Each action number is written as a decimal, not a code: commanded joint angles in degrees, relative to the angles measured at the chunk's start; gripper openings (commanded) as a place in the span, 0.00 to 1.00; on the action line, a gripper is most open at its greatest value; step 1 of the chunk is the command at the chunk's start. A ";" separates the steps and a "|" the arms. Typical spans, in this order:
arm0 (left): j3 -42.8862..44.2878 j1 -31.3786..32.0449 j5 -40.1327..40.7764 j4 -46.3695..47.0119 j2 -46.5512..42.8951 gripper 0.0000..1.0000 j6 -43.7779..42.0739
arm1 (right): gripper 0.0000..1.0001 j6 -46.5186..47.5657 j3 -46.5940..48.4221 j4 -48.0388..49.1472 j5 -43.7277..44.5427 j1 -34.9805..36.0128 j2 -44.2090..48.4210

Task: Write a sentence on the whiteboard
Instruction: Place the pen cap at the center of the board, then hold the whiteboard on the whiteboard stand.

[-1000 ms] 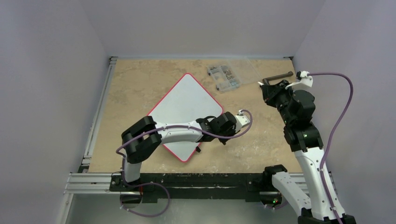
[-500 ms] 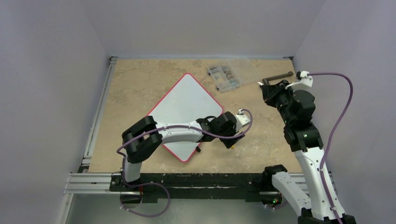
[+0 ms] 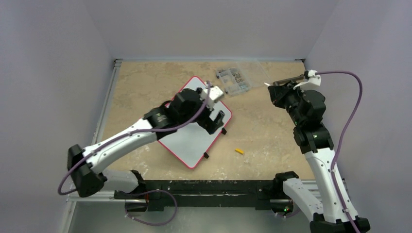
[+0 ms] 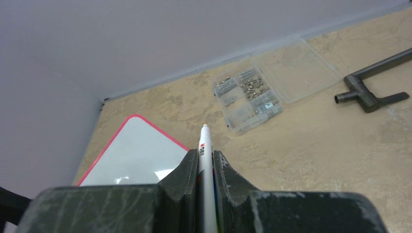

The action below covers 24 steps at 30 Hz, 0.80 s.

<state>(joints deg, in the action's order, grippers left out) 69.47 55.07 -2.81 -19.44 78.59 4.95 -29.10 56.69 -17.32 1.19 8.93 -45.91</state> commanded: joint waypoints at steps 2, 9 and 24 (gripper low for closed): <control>3.24 -8.31 0.72 -16.24 -12.64 1.00 -2.52 | 0.00 0.89 0.80 7.96 -11.91 -0.23 -3.33; 6.29 -30.65 -7.68 -21.02 -18.27 1.00 -0.46 | 0.00 0.60 0.09 11.32 -24.25 -0.10 -8.03; 7.37 -57.71 -31.64 -10.43 -5.32 0.97 6.57 | 0.00 -1.03 -4.89 15.44 -30.35 -0.02 -7.46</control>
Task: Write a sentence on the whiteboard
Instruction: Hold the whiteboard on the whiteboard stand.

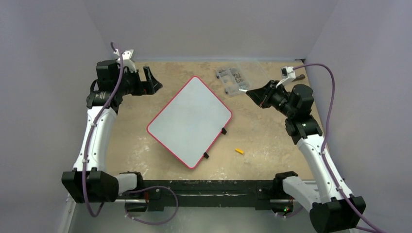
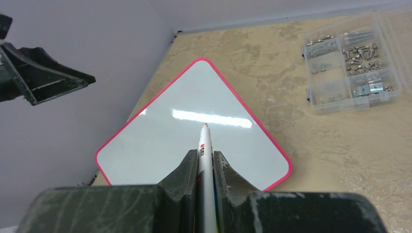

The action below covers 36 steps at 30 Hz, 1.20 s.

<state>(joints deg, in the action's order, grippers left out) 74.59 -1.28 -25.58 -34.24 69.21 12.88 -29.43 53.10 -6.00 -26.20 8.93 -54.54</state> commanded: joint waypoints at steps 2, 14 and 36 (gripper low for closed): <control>2.58 -2.89 -13.94 6.59 7.82 0.95 -1.75 | 0.00 -1.18 -1.67 5.00 -4.17 0.04 0.75; 14.13 -4.91 -31.54 2.85 26.84 0.77 -7.60 | 0.00 -1.96 -2.54 7.91 -8.89 0.71 -0.74; 13.66 0.20 -33.54 -6.97 33.65 0.76 -16.70 | 0.00 -1.87 -4.71 7.05 -9.53 2.12 1.31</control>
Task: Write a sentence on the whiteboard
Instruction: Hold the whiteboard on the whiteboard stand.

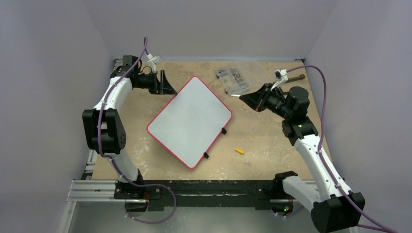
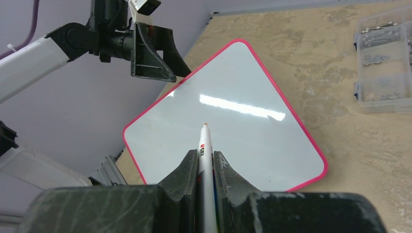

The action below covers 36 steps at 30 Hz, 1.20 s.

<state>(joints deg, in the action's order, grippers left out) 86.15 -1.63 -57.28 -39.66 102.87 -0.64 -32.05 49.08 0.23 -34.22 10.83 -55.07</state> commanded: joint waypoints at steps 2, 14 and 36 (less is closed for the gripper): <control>2.53 1.08 -1.94 -2.86 0.38 0.76 -4.02 | 0.00 0.74 -0.97 0.82 -1.47 0.23 2.13; 3.72 4.55 -3.80 -8.24 2.84 0.61 -6.85 | 0.00 0.94 -1.26 -0.14 -1.38 0.32 3.20; 5.02 8.93 -1.80 -11.23 3.39 0.00 -6.34 | 0.00 2.61 -4.05 0.11 -3.43 0.27 3.71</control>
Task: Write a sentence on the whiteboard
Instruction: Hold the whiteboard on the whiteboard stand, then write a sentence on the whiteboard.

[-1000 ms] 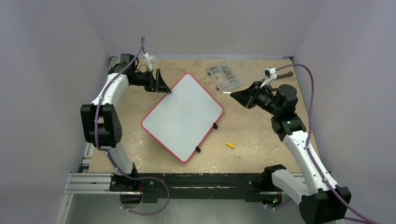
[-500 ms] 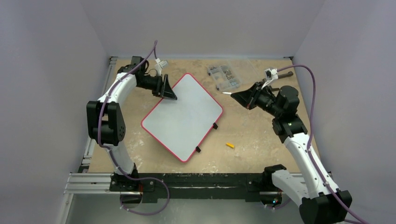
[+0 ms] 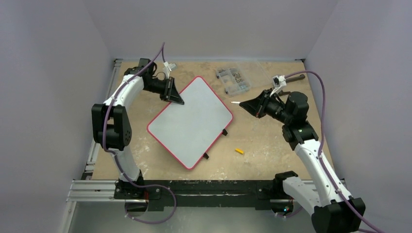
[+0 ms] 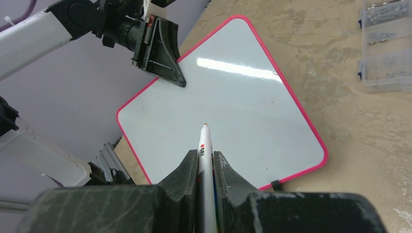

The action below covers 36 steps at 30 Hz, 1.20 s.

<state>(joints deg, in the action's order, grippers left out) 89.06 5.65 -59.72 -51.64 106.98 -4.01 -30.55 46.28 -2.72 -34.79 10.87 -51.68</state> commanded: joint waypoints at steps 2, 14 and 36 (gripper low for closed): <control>2.00 1.97 1.25 0.82 -1.33 0.00 -3.10 | 0.00 0.70 -1.85 5.30 -4.44 0.27 -0.01; 1.04 4.49 9.98 4.07 -3.83 0.00 0.06 | 0.00 4.74 -1.29 10.62 -5.26 8.31 -4.96; 0.64 9.62 24.14 2.20 -6.88 0.00 3.49 | 0.00 5.91 -5.61 34.68 -5.99 19.45 -13.40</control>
<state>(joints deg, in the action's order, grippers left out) 90.50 13.67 -44.66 -51.57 100.75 2.81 -26.24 40.75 23.97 -40.03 28.58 -63.44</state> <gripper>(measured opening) 0.074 0.090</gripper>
